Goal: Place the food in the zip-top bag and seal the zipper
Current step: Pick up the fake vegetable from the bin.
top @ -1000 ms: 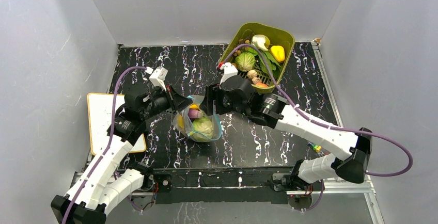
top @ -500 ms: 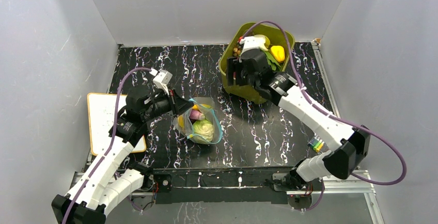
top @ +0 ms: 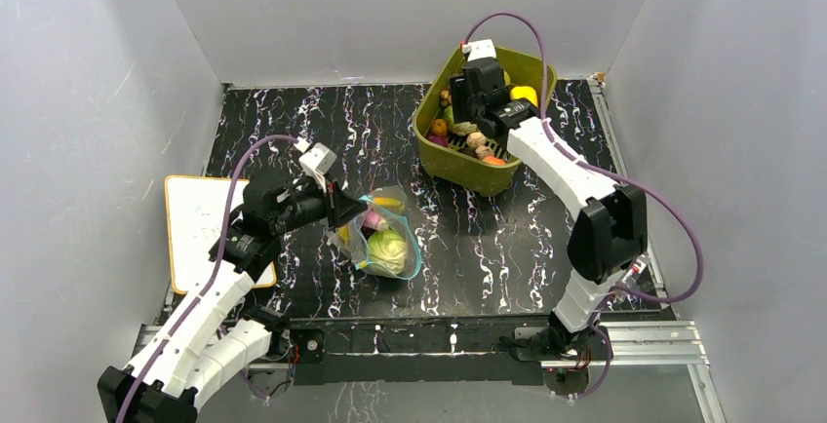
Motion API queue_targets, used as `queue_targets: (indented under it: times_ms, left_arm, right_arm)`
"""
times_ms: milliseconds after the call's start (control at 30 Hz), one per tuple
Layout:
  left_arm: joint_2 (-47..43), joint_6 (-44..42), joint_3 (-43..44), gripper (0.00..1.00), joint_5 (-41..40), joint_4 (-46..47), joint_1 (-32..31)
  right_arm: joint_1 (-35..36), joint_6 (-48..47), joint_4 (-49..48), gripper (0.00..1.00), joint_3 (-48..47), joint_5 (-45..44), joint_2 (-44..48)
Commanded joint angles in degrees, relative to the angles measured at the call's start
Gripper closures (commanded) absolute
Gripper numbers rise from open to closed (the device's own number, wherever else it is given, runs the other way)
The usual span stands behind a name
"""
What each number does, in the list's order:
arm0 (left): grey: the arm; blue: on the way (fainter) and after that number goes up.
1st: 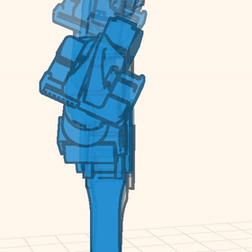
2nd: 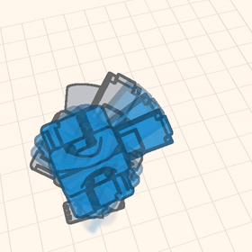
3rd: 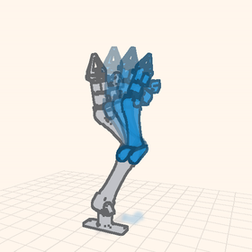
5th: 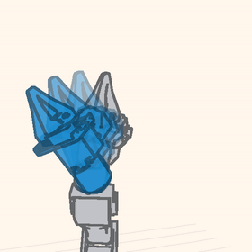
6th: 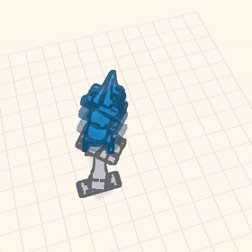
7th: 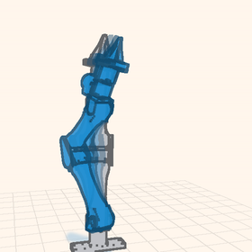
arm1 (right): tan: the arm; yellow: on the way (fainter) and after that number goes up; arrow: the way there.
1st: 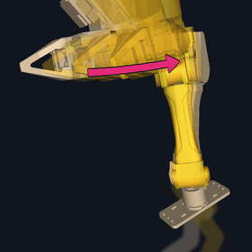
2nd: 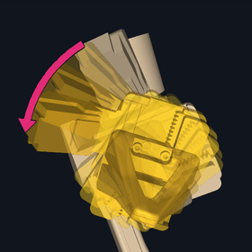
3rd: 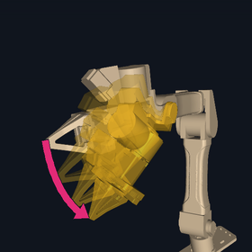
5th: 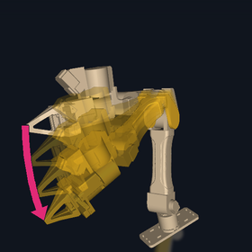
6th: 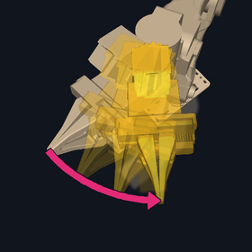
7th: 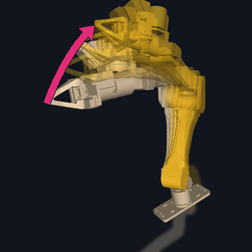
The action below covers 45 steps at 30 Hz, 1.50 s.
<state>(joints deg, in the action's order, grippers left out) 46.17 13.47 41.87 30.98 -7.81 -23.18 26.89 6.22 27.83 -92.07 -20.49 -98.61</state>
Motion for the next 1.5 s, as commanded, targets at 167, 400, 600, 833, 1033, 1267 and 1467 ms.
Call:
queue_targets:
  times_ms: [167, 400, 600, 833, 1033, 1267, 1467]
  left_arm:
    - [-2.79, -3.98, -1.48, 1.0, -1.07, -0.02, -0.9]
    - [-1.93, -4.6, -1.4, 1.0, -1.54, -0.89, -1.0]
    - [-1.62, -4.94, -1.42, 1.0, -2.16, -1.14, -1.06]
    - [-0.94, -5.28, -1.24, 1.0, -2.68, -1.33, -1.08]
    - [-0.66, -5.29, -1.25, 1.0, -2.56, -1.33, -1.05]
    - [-0.69, -5.3, -1.21, 1.0, -2.51, -1.41, -1.02]
    - [-0.83, -5.3, -1.23, 1.0, -2.58, -1.41, -1.0]
  right_arm:
    - [-7.24, -12.67, -12.52, 0.45, -7.77, 0.25, -10.24]
    - [-12.84, -20.52, -14.93, 0.44, -14.34, 8.83, -18.56]
    - [-15.2, -29.03, -20.48, 0.49, -14.39, 16.02, -21.9]
    - [-16.79, -32.4, -21.1, 0.52, -15.91, 19.65, -25.29]
    - [-17.28, -33.08, -21.94, 0.53, -16.47, 20.58, -27.31]
    - [-17.79, -34.16, -22.55, 0.58, -18.58, 20.47, -30.16]
    - [-18.25, -33.55, -23.31, 0.65, -19.39, 20.54, -30.69]
